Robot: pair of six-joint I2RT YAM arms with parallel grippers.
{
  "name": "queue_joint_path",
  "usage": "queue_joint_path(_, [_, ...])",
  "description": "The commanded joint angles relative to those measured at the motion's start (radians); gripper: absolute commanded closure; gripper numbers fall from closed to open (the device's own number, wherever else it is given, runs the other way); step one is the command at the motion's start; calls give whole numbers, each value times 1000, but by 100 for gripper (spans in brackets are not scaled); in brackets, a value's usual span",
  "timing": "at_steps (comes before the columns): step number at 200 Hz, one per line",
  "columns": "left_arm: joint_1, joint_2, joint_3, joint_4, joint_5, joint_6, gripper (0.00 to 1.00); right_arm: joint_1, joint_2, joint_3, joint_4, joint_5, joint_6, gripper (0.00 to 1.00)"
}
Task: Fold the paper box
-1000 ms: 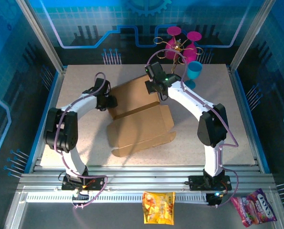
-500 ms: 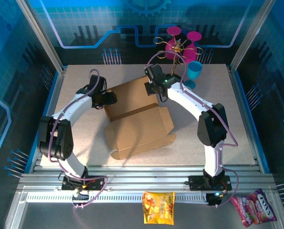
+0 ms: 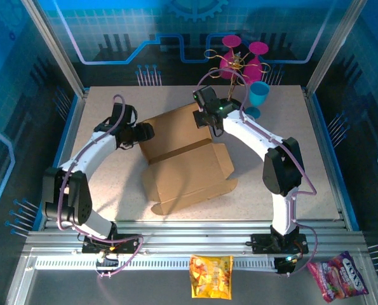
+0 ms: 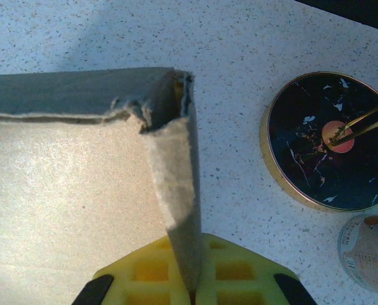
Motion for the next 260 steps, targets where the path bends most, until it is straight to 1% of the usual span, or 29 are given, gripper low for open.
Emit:
queue_joint_path(1, [8,-4,-66,17,50,-30,32,-9,-42,2,-1,-12,26,100])
queue_joint_path(46, [1,5,-152,143,11,-84,35,-13,-33,10,-12,-21,26,100])
queue_joint_path(67, [-16,7,-159,154,-28,-78,38,-16,-33,7,-13,-27,28,100])
queue_joint_path(76, [-20,12,-166,161,-41,-79,41,-17,-31,6,-13,-29,29,100])
queue_joint_path(96, [-25,34,-178,175,-63,-85,51,-19,-30,9,-14,-31,34,100])
queue_joint_path(120, [-41,36,-193,182,-130,-97,58,-24,-28,13,-18,-36,43,100])
queue_joint_path(149, [-58,57,-193,178,-181,-104,63,-29,-27,14,-20,-39,51,100])
queue_joint_path(159, [-61,69,-190,174,-196,-111,68,-30,-26,15,-18,-42,52,100])
queue_joint_path(173, [-64,81,-184,170,-223,-116,78,-29,-26,17,-19,-44,53,100])
queue_joint_path(188, [-69,92,-169,150,-264,-115,85,-30,-25,18,-20,-45,52,100])
queue_joint_path(211, [-83,113,-133,92,-331,-114,100,-29,-28,13,-22,-44,51,100])
queue_joint_path(238, [-105,114,-99,36,-396,-111,100,-27,-33,3,-26,-35,44,100])
queue_joint_path(260, [-117,112,-60,-22,-425,-107,100,-24,-33,-8,-34,-1,28,100])
